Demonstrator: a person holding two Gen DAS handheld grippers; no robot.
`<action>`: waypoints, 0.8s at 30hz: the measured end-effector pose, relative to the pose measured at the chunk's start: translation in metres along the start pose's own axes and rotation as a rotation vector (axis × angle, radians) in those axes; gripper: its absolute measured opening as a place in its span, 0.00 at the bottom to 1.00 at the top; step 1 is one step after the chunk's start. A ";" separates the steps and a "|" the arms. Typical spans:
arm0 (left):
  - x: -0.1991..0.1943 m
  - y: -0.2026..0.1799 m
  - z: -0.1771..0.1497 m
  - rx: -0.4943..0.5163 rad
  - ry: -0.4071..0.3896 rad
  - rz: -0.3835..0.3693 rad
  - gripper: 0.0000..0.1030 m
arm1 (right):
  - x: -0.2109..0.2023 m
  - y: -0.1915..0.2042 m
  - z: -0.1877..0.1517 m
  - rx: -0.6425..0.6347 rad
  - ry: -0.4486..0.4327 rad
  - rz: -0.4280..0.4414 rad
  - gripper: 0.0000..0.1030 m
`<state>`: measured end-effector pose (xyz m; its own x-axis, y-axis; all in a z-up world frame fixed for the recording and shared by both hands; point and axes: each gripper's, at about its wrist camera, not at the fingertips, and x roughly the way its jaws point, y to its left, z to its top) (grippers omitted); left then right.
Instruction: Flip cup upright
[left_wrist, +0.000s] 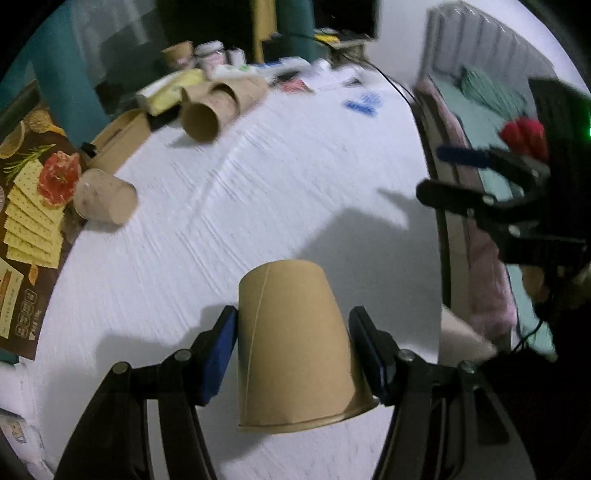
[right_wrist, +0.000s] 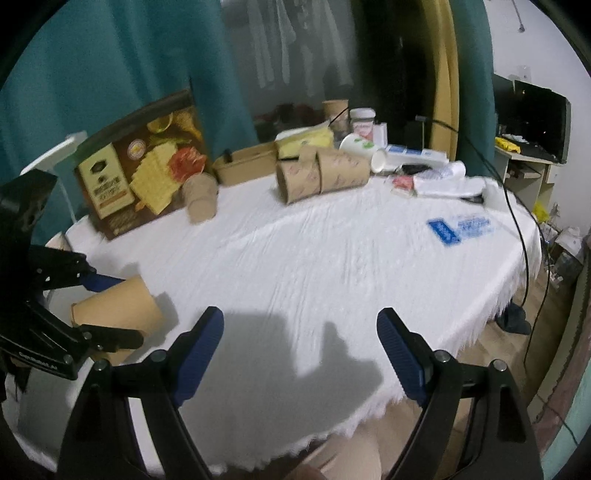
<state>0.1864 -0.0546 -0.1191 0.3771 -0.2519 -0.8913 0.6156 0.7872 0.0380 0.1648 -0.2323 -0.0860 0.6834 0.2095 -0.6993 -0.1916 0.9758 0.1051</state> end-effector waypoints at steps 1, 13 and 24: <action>0.002 -0.004 -0.005 0.012 0.009 -0.005 0.60 | -0.001 0.001 -0.007 0.008 0.016 0.006 0.81; 0.023 -0.008 -0.016 0.014 0.049 -0.026 0.60 | -0.010 0.002 -0.017 0.020 0.044 -0.014 0.81; -0.005 0.001 -0.018 -0.071 -0.034 -0.012 0.78 | -0.005 0.012 0.003 -0.146 0.056 0.039 0.81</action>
<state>0.1720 -0.0423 -0.1225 0.3939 -0.2793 -0.8757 0.5703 0.8214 -0.0055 0.1613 -0.2216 -0.0793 0.6339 0.2396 -0.7354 -0.3205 0.9467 0.0322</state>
